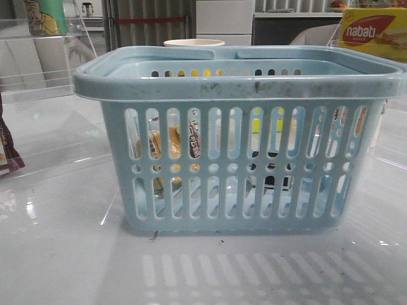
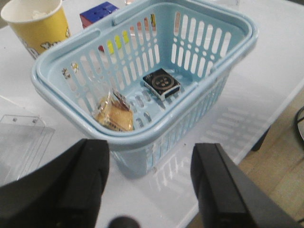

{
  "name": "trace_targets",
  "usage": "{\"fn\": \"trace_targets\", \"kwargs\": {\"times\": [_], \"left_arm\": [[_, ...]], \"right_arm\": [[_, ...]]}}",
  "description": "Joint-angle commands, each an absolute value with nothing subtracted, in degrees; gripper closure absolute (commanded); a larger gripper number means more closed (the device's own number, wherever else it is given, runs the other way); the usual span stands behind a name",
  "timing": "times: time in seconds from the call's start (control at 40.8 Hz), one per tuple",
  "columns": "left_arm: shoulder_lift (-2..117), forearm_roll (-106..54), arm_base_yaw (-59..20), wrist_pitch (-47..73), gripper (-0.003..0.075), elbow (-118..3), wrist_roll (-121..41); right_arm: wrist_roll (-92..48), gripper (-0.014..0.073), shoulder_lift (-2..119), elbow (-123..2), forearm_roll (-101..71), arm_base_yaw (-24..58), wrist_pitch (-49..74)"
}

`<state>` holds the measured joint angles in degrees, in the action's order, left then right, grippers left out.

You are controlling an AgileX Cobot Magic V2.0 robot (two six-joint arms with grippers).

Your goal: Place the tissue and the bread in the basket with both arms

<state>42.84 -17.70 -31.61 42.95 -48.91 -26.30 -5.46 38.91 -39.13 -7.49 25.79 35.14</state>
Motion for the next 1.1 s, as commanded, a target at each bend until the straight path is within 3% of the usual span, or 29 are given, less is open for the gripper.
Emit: {"fn": "trace_targets", "kwargs": {"times": [0.0, 0.147, 0.393, 0.663, 0.785, 1.08], "left_arm": [[38.29, -14.87, -31.92, 40.66, 0.0285, -47.57, -21.30], [34.77, -4.60, -31.92, 40.66, 0.0285, -44.43, -10.11], [34.55, -3.68, -31.92, 39.89, 0.0301, -42.14, -8.64], [34.55, -3.68, -31.92, 39.35, 0.0538, -41.52, -8.64], [34.55, -3.68, -31.92, 39.35, 0.0632, -41.52, -8.64], [34.55, -3.68, -31.92, 39.35, 0.0628, -41.52, -8.64]], "right_arm": [[-5.98, 0.0023, 38.67, -40.63, -7.07, 25.81, 30.92], [-5.98, 0.0023, 38.67, -40.63, -7.07, 25.81, 30.87], [-5.98, 0.0039, 38.67, -40.22, -7.07, 25.81, 31.07], [-5.98, 0.0372, 38.67, -40.22, -7.07, 25.81, 31.07], [-5.98, 0.0468, 38.67, -40.22, -7.07, 25.81, 31.07], [-5.98, 0.0526, 38.67, -40.22, -7.01, 25.81, 31.07]]}}
